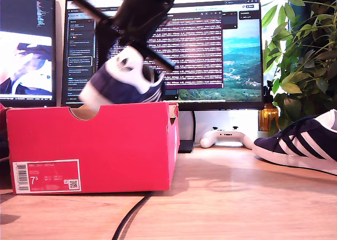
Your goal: Pack the blue shoes by picking the first shoe and placing it inside the red shoebox, left side, then picking and rotating the second shoe and placing it in the shoebox
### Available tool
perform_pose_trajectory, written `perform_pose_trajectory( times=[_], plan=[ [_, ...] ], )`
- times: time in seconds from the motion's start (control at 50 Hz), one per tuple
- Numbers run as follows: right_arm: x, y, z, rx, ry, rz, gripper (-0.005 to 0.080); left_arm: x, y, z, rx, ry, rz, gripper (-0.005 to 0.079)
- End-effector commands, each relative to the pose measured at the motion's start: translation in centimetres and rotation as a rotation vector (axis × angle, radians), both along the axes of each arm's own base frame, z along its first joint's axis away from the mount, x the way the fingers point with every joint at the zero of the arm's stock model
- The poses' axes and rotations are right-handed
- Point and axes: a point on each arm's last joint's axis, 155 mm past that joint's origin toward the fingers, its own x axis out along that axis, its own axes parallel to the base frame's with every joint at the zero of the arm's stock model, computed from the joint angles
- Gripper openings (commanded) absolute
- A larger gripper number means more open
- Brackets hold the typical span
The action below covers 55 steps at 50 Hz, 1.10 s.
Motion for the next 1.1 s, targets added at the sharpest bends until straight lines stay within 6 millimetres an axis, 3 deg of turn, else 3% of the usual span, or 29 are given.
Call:
perform_pose_trajectory(
  times=[0.0,0.22,0.38,0.8,1.08],
  plan=[
    [1.4,2.0,4.6,0.097,-0.098,0.009,-0.0013,-0.7,0.0,-1.2,0.008,0.023,-0.008,-0.0021],
    [2.6,4.9,3.4,0.102,-0.100,0.028,-0.0013,-0.7,-0.1,-1.2,0.007,0.025,-0.012,-0.0021],
    [3.4,5.8,1.6,0.085,-0.085,0.027,-0.0013,-0.8,-0.1,-1.2,0.007,0.025,-0.012,-0.0021],
    [3.2,4.8,-6.2,-0.068,0.033,0.009,-0.0013,-0.8,-0.1,-1.3,0.008,0.028,-0.011,-0.0021],
    [3.5,4.5,-9.1,-0.099,0.080,-0.046,-0.0013,-0.8,-0.1,-1.3,0.008,0.028,-0.011,-0.0021]
  ],
)
